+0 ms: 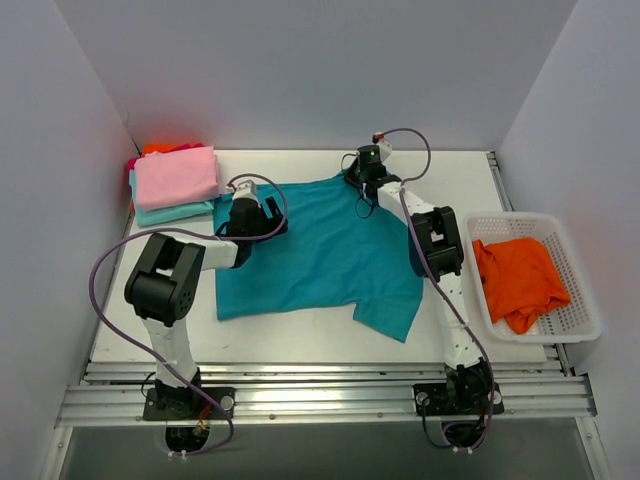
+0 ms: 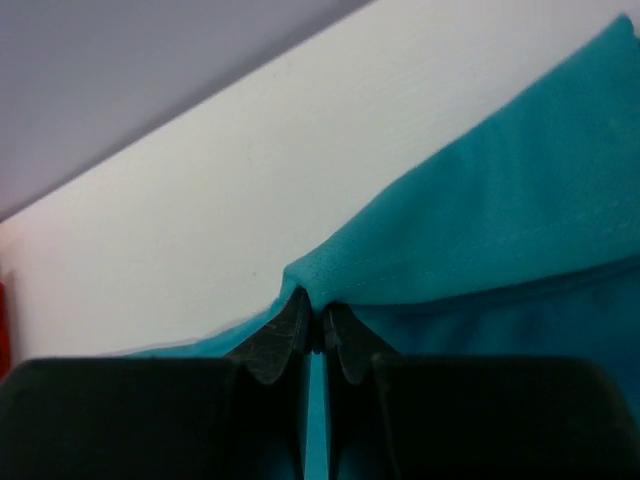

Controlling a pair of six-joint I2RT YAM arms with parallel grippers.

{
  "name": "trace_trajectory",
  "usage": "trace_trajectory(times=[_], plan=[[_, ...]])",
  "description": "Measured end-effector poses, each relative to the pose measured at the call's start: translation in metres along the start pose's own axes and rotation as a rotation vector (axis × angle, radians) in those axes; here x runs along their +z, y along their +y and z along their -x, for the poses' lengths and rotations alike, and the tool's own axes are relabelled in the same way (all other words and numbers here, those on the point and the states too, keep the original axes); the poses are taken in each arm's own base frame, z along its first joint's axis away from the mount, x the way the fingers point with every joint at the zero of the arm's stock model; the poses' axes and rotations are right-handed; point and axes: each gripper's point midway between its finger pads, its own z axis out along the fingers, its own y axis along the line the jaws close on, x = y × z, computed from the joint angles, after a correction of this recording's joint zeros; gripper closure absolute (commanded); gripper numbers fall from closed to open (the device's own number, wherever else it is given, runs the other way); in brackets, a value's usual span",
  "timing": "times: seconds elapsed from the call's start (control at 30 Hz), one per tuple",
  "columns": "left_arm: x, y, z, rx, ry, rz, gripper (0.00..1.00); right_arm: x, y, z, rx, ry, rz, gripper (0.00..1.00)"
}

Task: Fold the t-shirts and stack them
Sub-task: Flatten out the tshirt

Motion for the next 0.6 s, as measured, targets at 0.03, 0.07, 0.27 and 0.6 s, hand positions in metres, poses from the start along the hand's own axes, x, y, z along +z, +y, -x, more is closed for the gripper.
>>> trace_trajectory(times=[0.03, 0.07, 0.27, 0.6], plan=[[0.001, 0.0, -0.001, 0.001, 0.003, 0.0, 0.1, -0.001, 0.004, 0.005, -0.002, -0.006, 0.005, 0.96], [0.002, 0.001, -0.002, 0.001, 0.006, 0.0, 0.1, -0.001, 0.01, 0.011, -0.002, -0.015, 0.015, 0.91], [0.006, 0.0, 0.0, -0.002, 0.004, -0.005, 0.1, 0.004, 0.046, 0.049, -0.012, -0.113, 0.112, 0.28], [0.008, 0.003, 0.004, -0.007, 0.001, -0.01, 0.11, 0.047, 0.026, 0.025, -0.031, -0.198, 0.186, 0.09]])
